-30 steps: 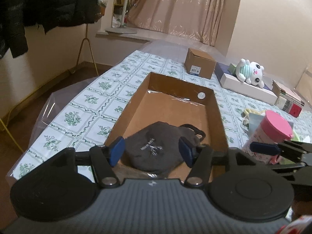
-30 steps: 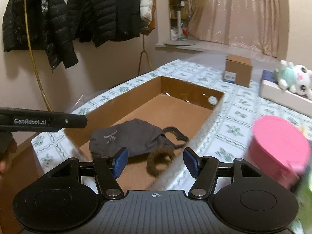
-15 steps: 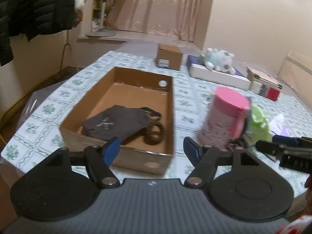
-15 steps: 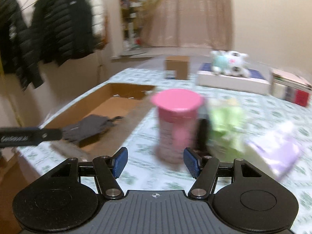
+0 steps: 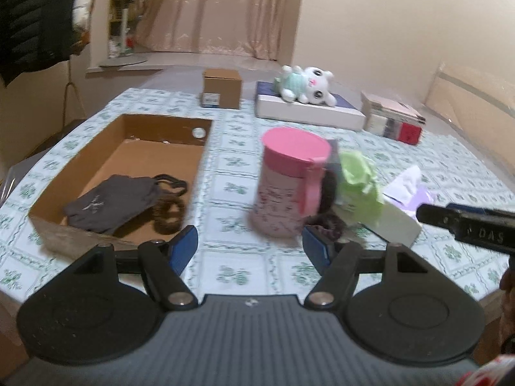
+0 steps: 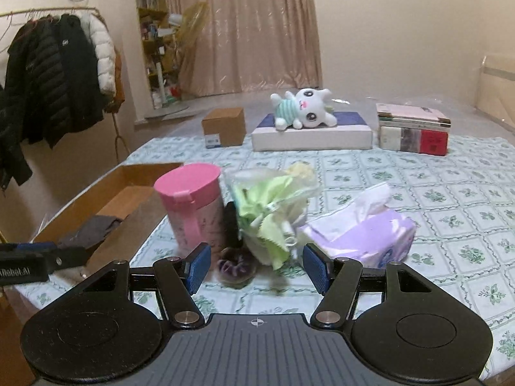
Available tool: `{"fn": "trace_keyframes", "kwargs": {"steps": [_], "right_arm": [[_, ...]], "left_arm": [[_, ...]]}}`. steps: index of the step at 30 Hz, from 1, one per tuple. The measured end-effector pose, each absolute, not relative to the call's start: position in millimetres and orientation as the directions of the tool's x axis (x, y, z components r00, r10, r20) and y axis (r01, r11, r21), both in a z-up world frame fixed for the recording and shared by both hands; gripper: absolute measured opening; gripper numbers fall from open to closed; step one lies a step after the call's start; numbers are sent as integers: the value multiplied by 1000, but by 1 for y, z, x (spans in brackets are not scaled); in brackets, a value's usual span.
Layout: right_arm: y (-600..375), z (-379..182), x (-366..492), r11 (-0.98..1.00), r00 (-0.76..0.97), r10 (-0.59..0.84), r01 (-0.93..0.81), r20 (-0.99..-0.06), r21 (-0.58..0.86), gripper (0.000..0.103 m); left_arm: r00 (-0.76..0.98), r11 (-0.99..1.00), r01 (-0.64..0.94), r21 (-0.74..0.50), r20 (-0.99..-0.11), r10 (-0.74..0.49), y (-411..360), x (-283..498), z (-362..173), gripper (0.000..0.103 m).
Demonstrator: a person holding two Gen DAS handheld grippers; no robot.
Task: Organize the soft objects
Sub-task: 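Grasp the light green cloth with the right gripper and lift it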
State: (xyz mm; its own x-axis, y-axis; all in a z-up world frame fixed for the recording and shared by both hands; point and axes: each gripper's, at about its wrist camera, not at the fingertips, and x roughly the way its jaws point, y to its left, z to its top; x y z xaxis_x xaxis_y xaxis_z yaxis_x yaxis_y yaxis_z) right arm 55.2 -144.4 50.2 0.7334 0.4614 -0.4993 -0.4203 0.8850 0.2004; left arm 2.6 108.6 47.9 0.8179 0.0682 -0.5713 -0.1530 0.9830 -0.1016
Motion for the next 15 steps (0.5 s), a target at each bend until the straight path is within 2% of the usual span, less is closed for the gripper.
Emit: {"fn": "trace_keyframes", "kwargs": {"steps": [15], "right_arm": [[-134, 40, 100, 872, 729, 476, -463, -492, 158, 63]], "left_arm": [[806, 988, -121, -92, -591, 43, 88, 41, 34, 69]]}}
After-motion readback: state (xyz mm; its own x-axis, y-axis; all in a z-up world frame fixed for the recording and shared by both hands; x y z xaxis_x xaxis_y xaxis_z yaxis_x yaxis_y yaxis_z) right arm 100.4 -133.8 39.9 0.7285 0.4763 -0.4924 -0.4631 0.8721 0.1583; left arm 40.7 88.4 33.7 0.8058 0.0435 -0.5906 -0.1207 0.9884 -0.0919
